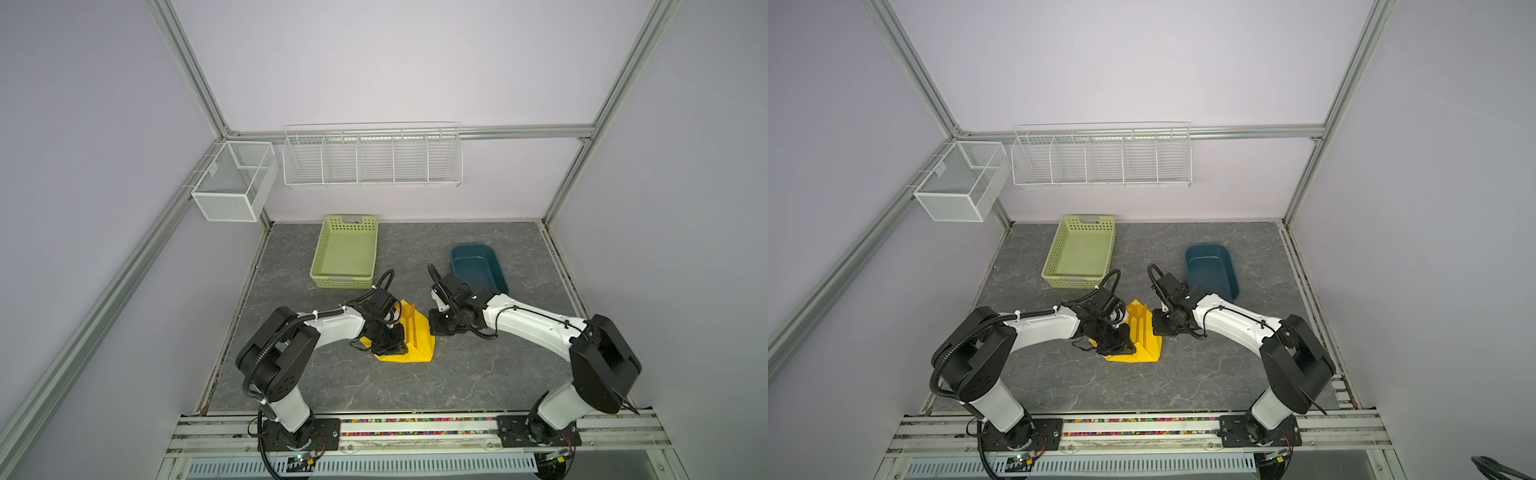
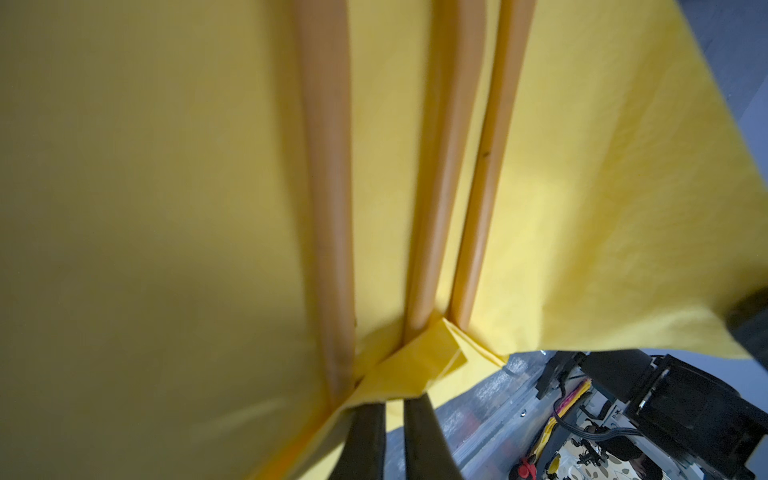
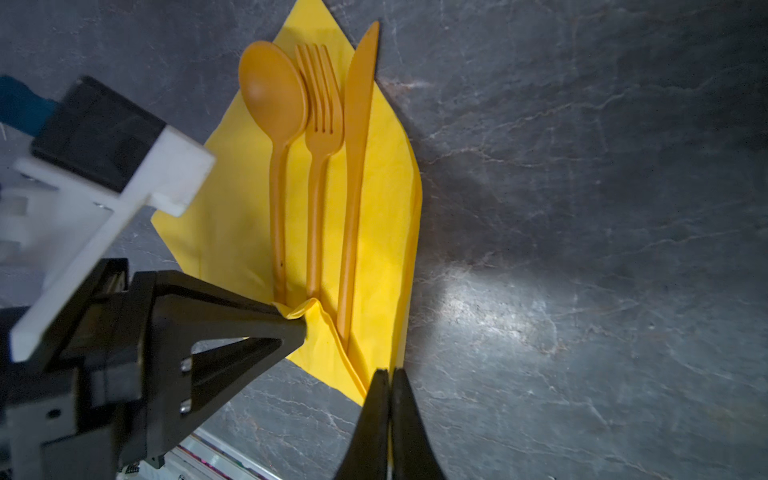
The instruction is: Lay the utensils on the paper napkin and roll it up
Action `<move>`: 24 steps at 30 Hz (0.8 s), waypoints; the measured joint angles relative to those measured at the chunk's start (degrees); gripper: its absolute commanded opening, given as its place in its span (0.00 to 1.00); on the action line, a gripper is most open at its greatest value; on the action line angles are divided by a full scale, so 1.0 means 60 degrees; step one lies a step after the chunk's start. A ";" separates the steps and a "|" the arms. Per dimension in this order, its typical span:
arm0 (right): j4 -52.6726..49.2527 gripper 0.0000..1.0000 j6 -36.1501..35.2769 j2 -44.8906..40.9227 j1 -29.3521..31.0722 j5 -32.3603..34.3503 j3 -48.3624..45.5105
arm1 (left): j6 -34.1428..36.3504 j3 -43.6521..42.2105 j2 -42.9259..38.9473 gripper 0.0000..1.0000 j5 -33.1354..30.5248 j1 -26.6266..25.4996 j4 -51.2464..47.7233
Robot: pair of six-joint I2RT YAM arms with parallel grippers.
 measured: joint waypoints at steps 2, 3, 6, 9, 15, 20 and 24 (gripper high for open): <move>-0.0109 0.07 0.0189 0.0004 0.0018 -0.0062 0.0120 | 0.0000 0.0000 0.0004 0.12 0.0000 0.0000 0.0000; -0.0189 0.07 0.0295 0.0007 0.0036 -0.0120 0.0226 | 0.0000 0.0000 0.0004 0.12 0.0000 0.0000 0.0000; -0.0339 0.07 0.0550 0.0051 0.0124 -0.0244 0.0605 | 0.0000 0.0000 0.0004 0.12 0.0000 0.0000 0.0000; -0.0353 0.07 0.0809 0.0073 0.0262 -0.0291 0.0798 | 0.0000 0.0000 0.0004 0.12 0.0000 0.0000 0.0000; -0.0459 0.07 0.1231 0.0164 0.0452 -0.0310 0.0951 | -0.0004 0.0000 0.0004 0.12 0.0000 0.0000 0.0000; -0.0419 0.07 0.1523 0.0204 0.0517 -0.0342 0.1049 | -0.0004 0.0000 0.0004 0.12 0.0000 0.0000 0.0004; -0.0244 0.07 0.1832 0.0328 0.0576 -0.0386 0.1049 | -0.0004 0.0000 0.0004 0.12 0.0000 0.0000 0.0004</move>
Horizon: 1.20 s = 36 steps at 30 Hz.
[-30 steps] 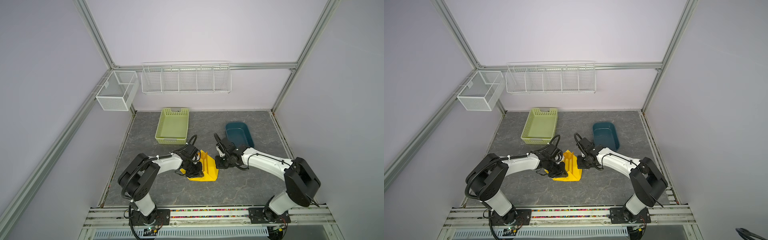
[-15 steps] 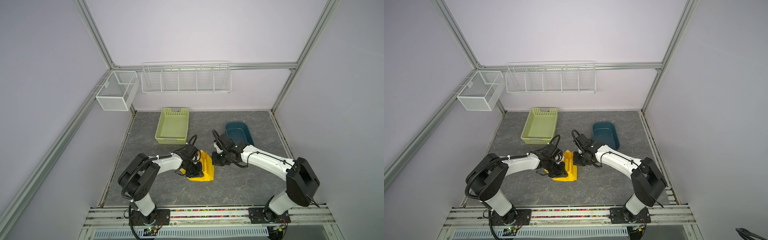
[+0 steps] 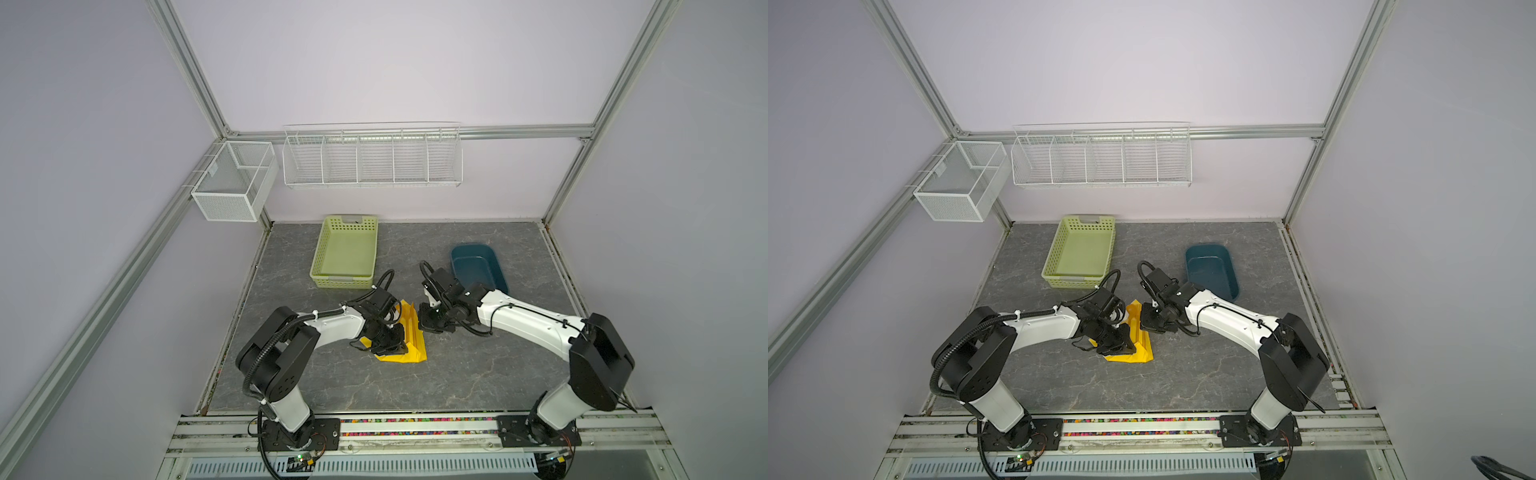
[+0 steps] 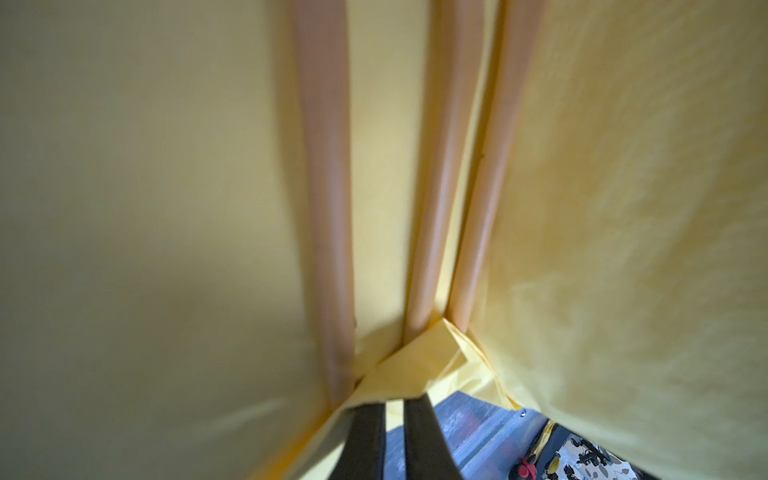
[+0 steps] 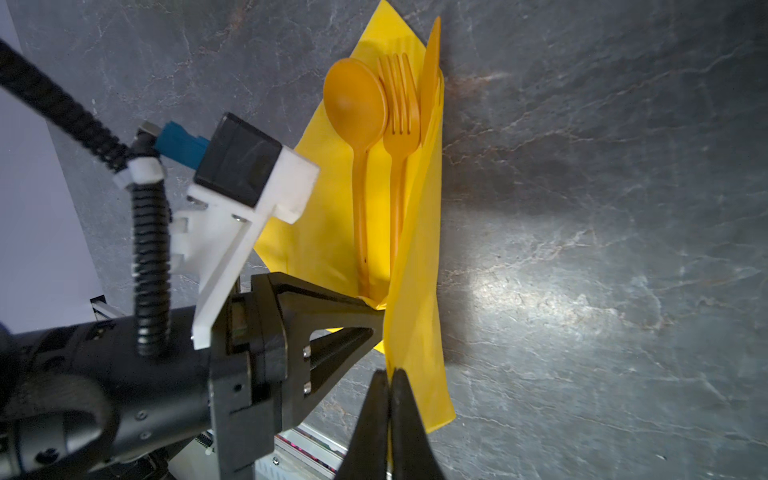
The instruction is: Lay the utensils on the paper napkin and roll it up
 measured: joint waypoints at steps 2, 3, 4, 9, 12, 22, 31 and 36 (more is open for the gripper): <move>0.0160 0.06 0.0164 0.0084 0.0025 -0.0062 0.0000 | 0.0000 0.0000 0.0000 0.12 0.0000 0.0000 0.0000; 0.0262 0.07 0.0251 0.0127 0.0040 -0.0087 0.0000 | 0.0000 0.0000 0.0000 0.12 0.0000 0.0000 0.0000; 0.0375 0.07 0.0335 0.0175 0.0058 -0.0120 0.0000 | 0.0000 0.0000 0.0000 0.12 0.0000 0.0000 0.0000; 0.1035 0.07 0.0750 0.0528 0.0171 -0.0302 0.0000 | 0.0000 0.0000 0.0000 0.12 0.0000 0.0000 0.0000; 0.1406 0.07 0.0943 0.0721 0.0197 -0.0397 -0.0004 | 0.0000 0.0000 0.0000 0.12 0.0000 0.0000 0.0000; 0.2463 0.07 0.1351 0.1107 0.0211 -0.0699 -0.0160 | 0.0004 0.0000 -0.0222 0.17 -0.0215 -0.0018 -0.0291; 0.2714 0.07 0.1351 0.1421 0.0211 -0.0874 -0.0211 | 0.0222 0.0044 -0.1071 0.20 -0.0914 -0.0018 -0.1362; 0.2772 0.07 0.1351 0.1435 0.0211 -0.0889 -0.0211 | 0.0554 0.0044 -0.1239 0.20 -0.1490 -0.0018 -0.2051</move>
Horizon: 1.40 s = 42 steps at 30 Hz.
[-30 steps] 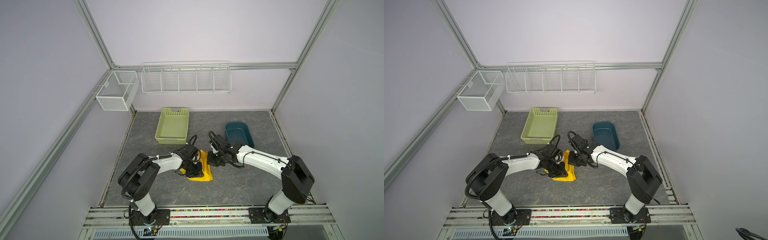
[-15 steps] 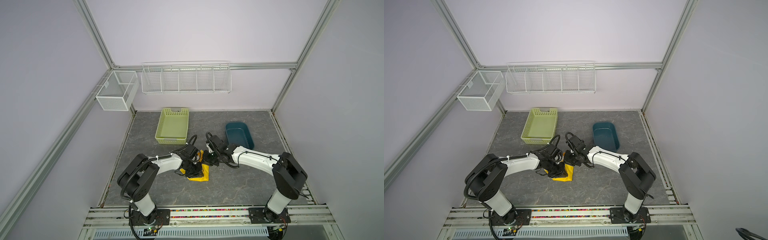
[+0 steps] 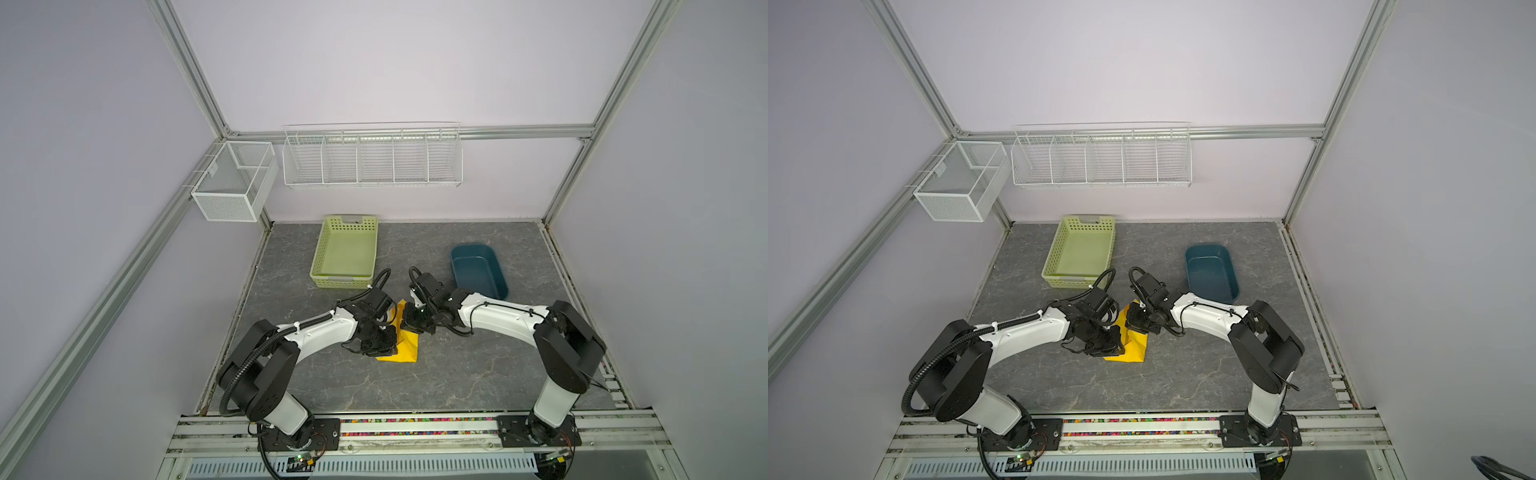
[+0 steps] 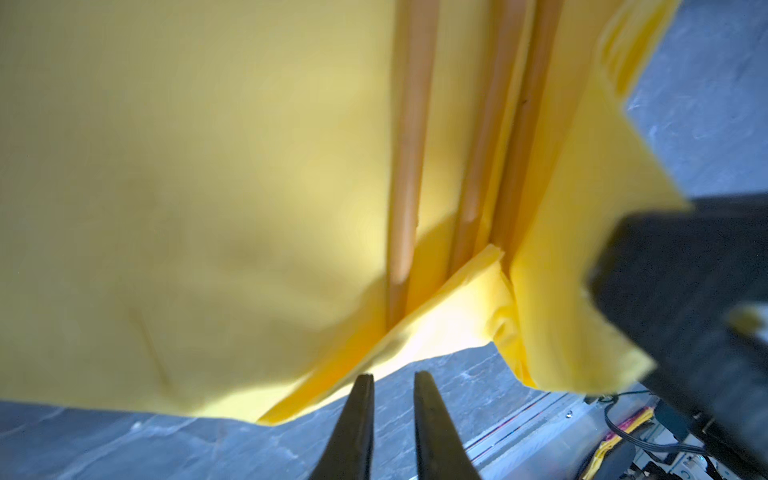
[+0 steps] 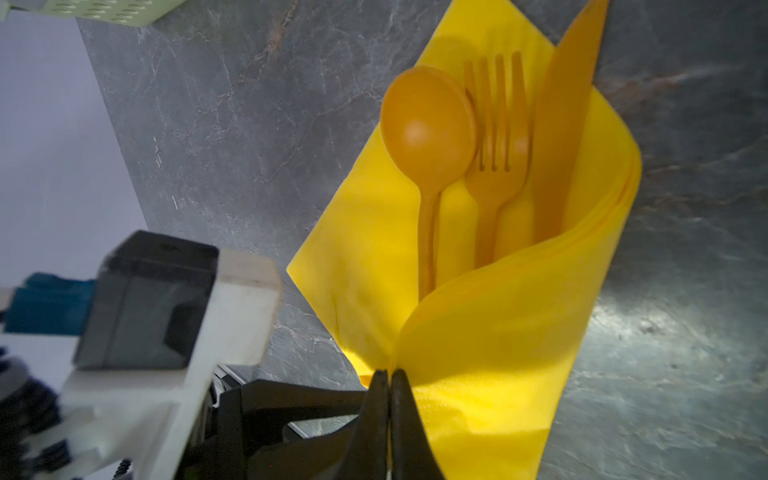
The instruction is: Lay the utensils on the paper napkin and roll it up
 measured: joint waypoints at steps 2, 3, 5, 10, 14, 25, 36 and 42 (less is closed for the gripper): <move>0.0029 0.07 0.0000 0.0022 0.0000 -0.0004 0.0000 | 0.0098 0.0000 0.0000 0.19 -0.0153 0.0000 -0.0153; 0.0051 0.07 0.0000 0.0040 0.0000 -0.0029 0.0000 | 0.0138 0.0000 0.0004 0.19 -0.0208 0.0000 -0.0189; 0.0084 0.07 -0.0004 0.0066 0.0000 -0.0066 0.0000 | 0.0175 0.0000 0.0022 0.19 -0.0288 0.0000 -0.0222; 0.0182 0.07 -0.0004 0.0076 0.0011 -0.0157 0.0000 | 0.0171 0.0000 0.0160 0.18 -0.0382 0.0000 -0.0149; 0.0321 0.07 0.0000 0.0076 0.0018 -0.0211 0.0000 | 0.0168 0.0000 0.0372 0.18 -0.0375 0.0000 0.0022; 0.0681 0.07 0.0011 0.0113 0.0055 -0.0342 0.0000 | 0.0164 -0.0007 0.0470 0.17 -0.0237 0.0000 0.0299; 0.1027 0.07 0.0175 0.0827 0.0204 -0.0572 0.0000 | 0.0160 -0.0029 0.0474 0.17 -0.0171 0.0000 0.0382; 0.1406 0.07 0.0219 0.1042 0.0193 -0.0787 0.0004 | 0.0080 -0.0066 0.0477 0.17 -0.0149 0.0029 0.0401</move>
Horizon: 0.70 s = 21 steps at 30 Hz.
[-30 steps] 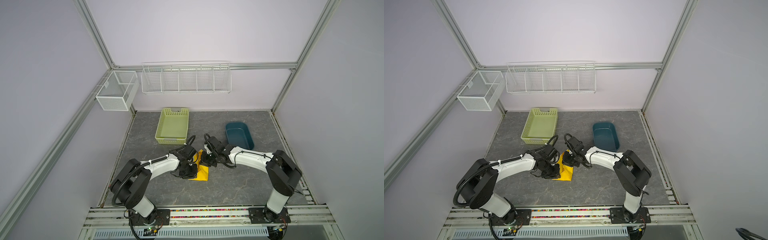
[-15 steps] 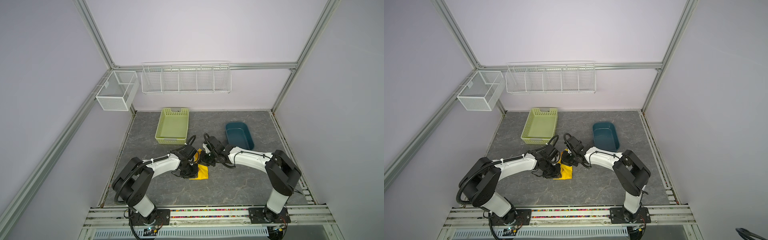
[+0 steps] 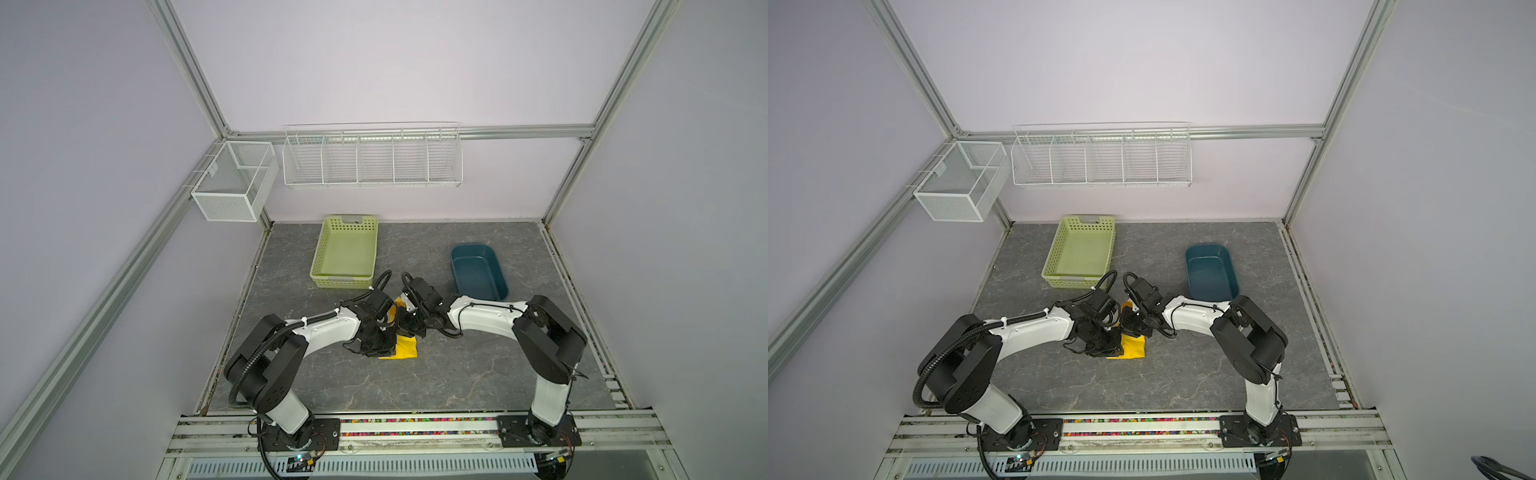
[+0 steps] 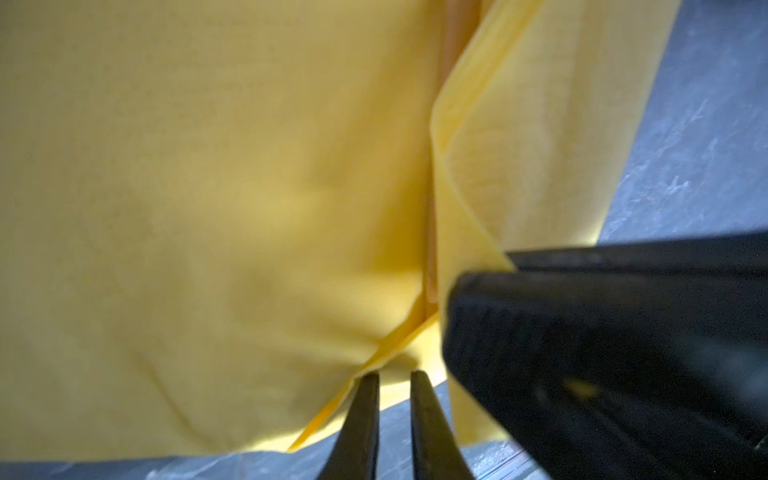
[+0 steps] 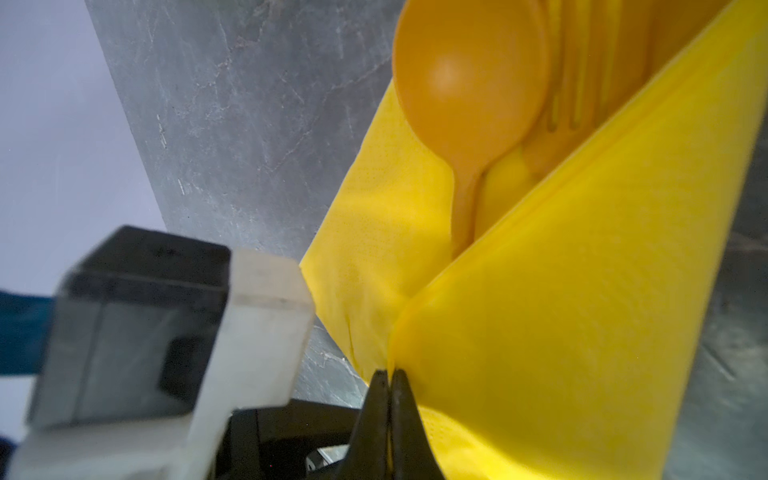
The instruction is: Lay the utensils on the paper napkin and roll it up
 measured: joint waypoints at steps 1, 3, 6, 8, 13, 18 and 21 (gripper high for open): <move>0.0051 0.07 0.0000 0.0022 0.0000 -0.0044 0.0000 | -0.0026 -0.0007 0.0000 0.17 0.0018 0.0011 0.0000; 0.0164 0.07 0.0000 0.0084 -0.0015 -0.0157 0.0000 | -0.0047 -0.0007 0.0000 0.17 0.0029 0.0036 -0.0015; 0.0368 0.08 0.0029 0.0178 -0.0051 -0.0379 0.0000 | -0.0135 -0.0018 0.0000 0.17 0.0058 0.0076 -0.0025; 0.0463 0.09 0.0033 0.0222 -0.0058 -0.0466 0.0000 | -0.0178 -0.0022 0.0000 0.17 0.0058 0.0091 -0.0033; 0.0725 0.11 0.0066 0.0321 -0.0080 -0.0674 0.0000 | -0.0288 -0.0025 0.0000 0.17 0.0080 0.0117 -0.0047; 0.0765 0.11 0.0066 0.0331 -0.0091 -0.0696 0.0000 | -0.0379 -0.0055 -0.0051 0.17 0.0051 0.0117 -0.0051; 0.0783 0.11 0.0062 0.0350 -0.0069 -0.0576 -0.0004 | -0.0390 -0.0135 -0.0189 0.17 -0.0080 0.0109 -0.0124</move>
